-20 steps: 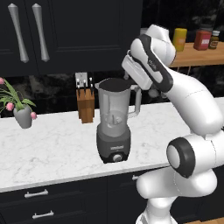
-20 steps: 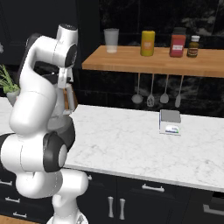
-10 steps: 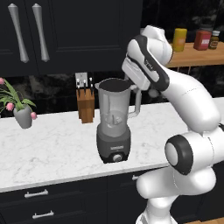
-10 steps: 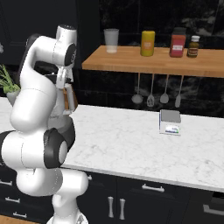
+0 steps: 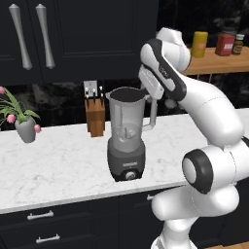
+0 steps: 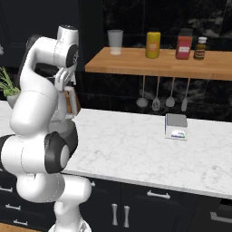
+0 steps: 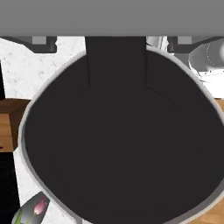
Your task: Close the lid blender by securely placing the lid on top.
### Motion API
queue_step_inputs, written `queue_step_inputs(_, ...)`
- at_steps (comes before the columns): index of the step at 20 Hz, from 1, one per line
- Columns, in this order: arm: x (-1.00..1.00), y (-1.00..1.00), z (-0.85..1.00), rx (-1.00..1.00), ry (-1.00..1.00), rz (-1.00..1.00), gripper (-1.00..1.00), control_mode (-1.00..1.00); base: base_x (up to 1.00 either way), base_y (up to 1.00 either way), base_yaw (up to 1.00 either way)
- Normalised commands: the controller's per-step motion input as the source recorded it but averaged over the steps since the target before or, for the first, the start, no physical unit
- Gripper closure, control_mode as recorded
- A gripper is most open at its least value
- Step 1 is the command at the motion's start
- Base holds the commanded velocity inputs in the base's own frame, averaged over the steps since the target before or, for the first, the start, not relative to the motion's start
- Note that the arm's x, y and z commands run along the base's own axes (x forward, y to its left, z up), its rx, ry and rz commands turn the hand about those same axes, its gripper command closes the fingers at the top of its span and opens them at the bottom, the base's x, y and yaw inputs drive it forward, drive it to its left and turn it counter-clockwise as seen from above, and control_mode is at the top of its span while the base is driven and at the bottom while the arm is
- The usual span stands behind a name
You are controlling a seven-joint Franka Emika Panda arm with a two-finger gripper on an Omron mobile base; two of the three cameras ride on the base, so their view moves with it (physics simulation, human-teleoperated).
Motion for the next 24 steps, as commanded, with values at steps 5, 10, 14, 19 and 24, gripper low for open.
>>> queue_step_inputs(5,0.00,0.00,0.41,0.00,-0.09,-0.06,-1.00,-1.00,0.00,0.00,0.00)
queue_step_inputs(10,-0.01,0.00,0.33,0.00,-0.12,0.00,-1.00,-1.00,0.00,0.00,0.00)
queue_step_inputs(14,-0.46,0.00,0.20,0.00,-0.14,0.00,-1.00,-1.00,0.00,0.00,0.00)
queue_step_inputs(19,-0.97,0.00,0.06,0.00,-0.16,0.00,-1.00,-1.00,0.00,0.00,0.00)
queue_step_inputs(24,-1.00,-0.04,0.00,0.00,-0.16,0.00,-1.00,-1.00,0.00,0.00,0.00)
